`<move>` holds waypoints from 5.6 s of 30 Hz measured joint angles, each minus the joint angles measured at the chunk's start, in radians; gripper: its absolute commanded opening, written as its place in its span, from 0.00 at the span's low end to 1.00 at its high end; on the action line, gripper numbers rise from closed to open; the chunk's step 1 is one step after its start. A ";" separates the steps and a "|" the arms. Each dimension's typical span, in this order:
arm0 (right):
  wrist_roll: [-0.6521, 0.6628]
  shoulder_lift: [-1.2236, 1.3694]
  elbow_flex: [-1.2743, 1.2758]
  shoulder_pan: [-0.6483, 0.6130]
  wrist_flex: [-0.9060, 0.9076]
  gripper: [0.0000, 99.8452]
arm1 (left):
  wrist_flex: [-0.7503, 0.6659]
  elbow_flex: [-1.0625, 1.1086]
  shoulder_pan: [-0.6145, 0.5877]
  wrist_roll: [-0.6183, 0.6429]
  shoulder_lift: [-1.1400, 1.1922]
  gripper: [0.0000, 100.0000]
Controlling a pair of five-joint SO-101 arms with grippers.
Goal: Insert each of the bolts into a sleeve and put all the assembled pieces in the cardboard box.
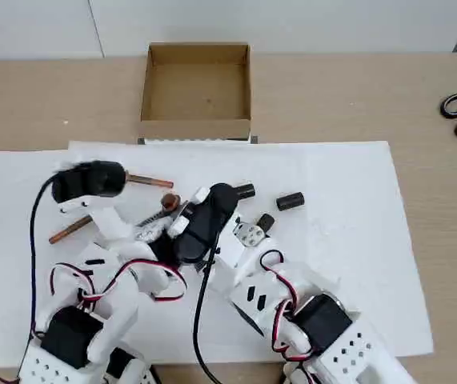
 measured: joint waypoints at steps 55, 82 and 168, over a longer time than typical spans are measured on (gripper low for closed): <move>0.058 -0.060 0.008 0.144 -0.032 0.00 | 0.252 -0.101 -0.307 -0.322 -0.006 0.00; 0.161 1.346 -1.108 0.411 -0.265 0.00 | -0.304 0.591 -0.545 -0.569 0.000 0.00; -0.643 1.401 -1.343 0.347 0.816 0.01 | -0.307 0.591 -0.545 -0.569 0.000 0.00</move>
